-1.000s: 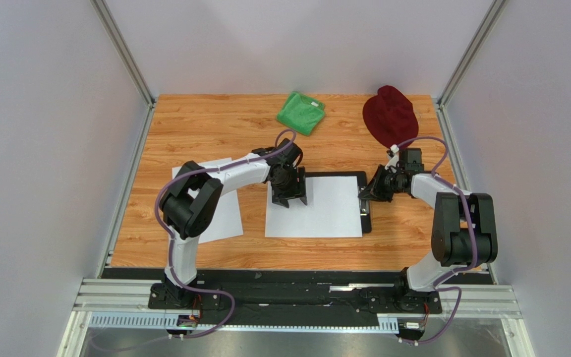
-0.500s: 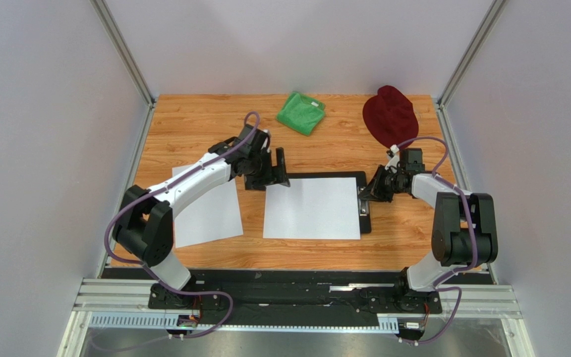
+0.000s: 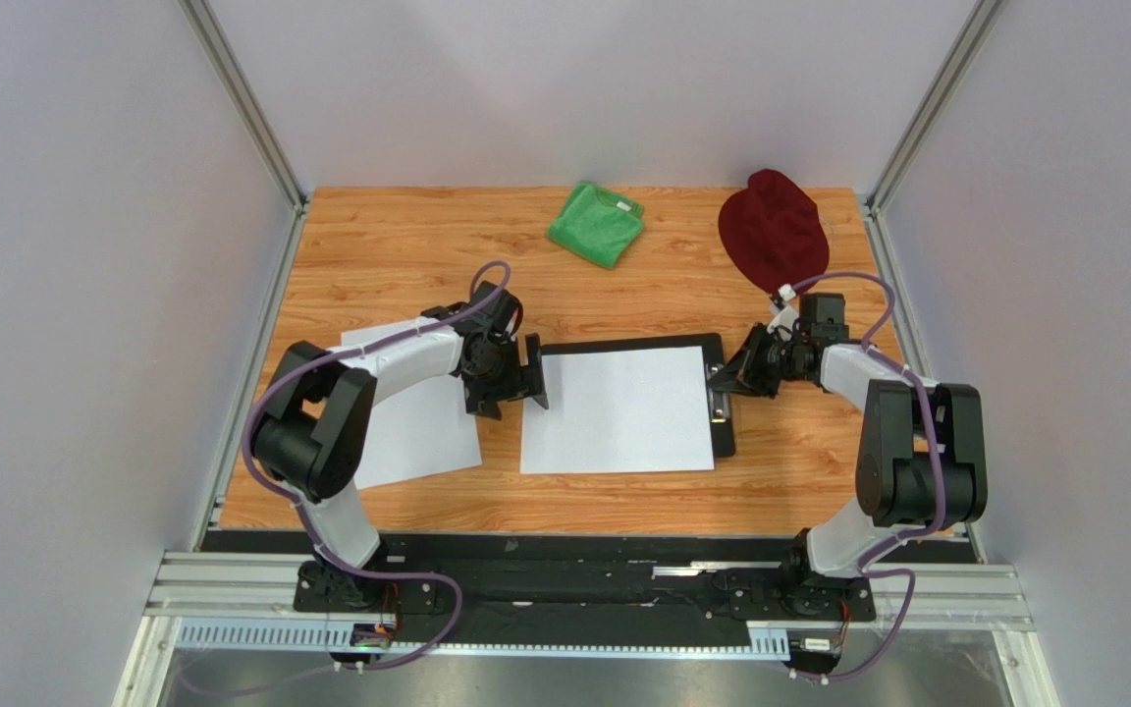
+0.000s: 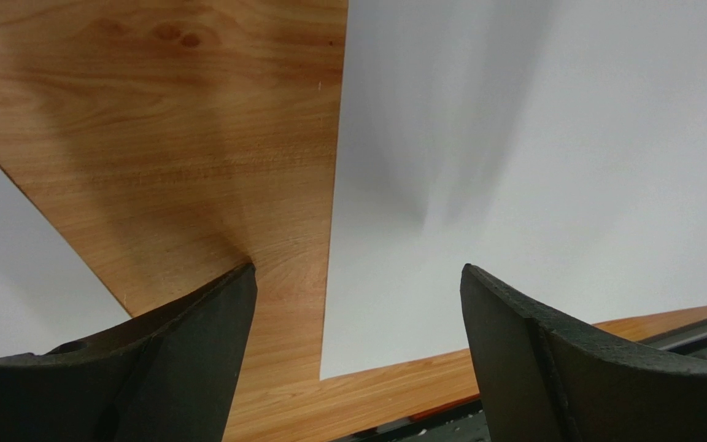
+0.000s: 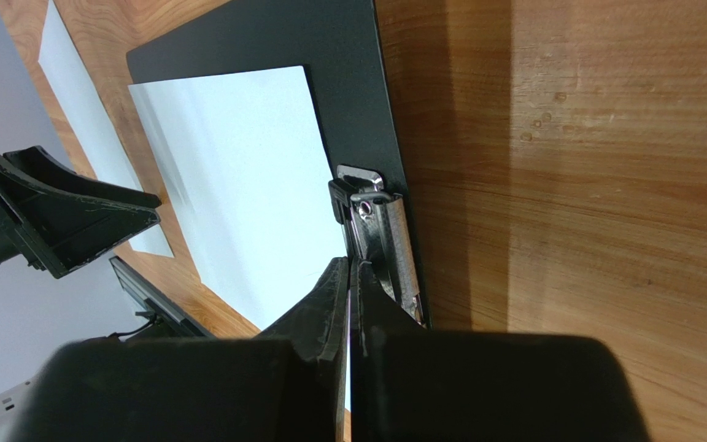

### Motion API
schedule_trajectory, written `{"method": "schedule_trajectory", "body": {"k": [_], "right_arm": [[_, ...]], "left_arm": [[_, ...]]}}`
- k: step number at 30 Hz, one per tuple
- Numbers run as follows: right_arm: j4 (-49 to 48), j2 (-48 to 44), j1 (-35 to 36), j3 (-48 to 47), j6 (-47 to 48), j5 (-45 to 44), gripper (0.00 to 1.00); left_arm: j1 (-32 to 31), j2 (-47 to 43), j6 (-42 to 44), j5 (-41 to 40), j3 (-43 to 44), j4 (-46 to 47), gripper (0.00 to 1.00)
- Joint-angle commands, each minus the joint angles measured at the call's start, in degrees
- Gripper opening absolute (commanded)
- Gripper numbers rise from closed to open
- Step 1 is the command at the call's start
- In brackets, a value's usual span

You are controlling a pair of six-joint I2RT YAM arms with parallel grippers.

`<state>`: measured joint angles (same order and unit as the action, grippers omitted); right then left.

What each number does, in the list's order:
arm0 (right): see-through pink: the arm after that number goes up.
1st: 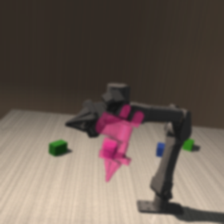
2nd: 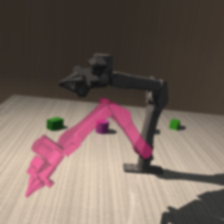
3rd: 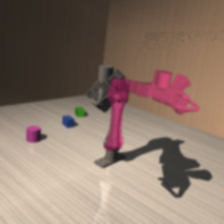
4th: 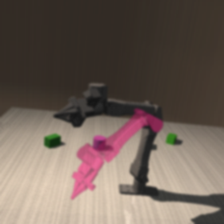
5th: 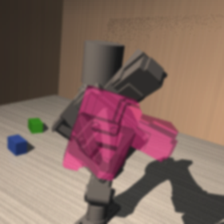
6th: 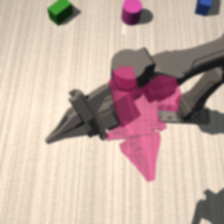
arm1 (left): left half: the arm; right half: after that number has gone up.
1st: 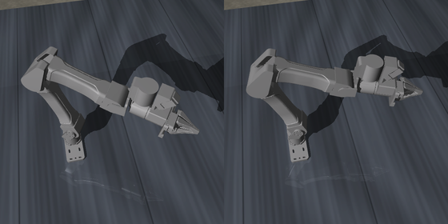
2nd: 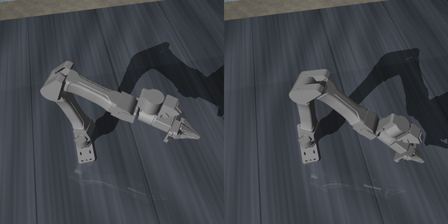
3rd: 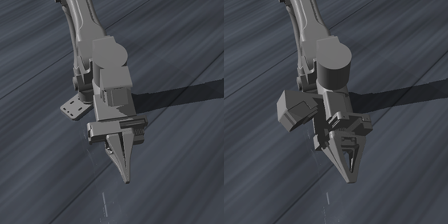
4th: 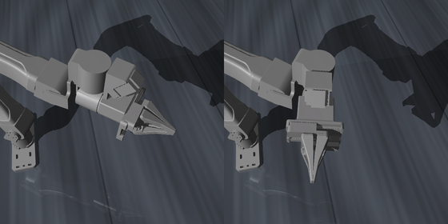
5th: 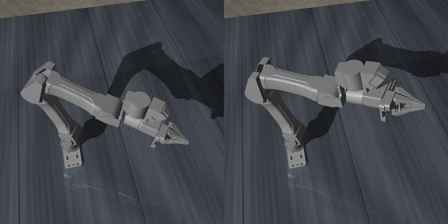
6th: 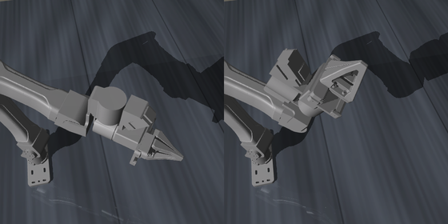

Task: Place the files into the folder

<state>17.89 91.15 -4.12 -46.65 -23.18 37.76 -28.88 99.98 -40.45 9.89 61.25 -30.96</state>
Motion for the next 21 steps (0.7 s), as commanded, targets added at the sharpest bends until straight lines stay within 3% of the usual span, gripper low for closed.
{"method": "schedule_trajectory", "body": {"k": [1, 10, 21], "right_arm": [[-3.2, -0.6, -0.4, 0.5, -1.3, 3.5, 0.0], [-5.1, 0.6, -0.4, 1.4, -2.6, 4.9, 0.0], [-4.5, 0.9, -0.4, 1.2, -2.4, 4.2, 0.0]], "left_arm": [[-0.2, 2.6, -2.3, 2.2, -0.6, 4.2, 0.9], [-0.2, 5.6, -4.6, 7.0, -0.4, 9.2, 0.86], [-0.3, 5.9, -4.9, 7.0, 0.4, 9.8, 0.83]]}}
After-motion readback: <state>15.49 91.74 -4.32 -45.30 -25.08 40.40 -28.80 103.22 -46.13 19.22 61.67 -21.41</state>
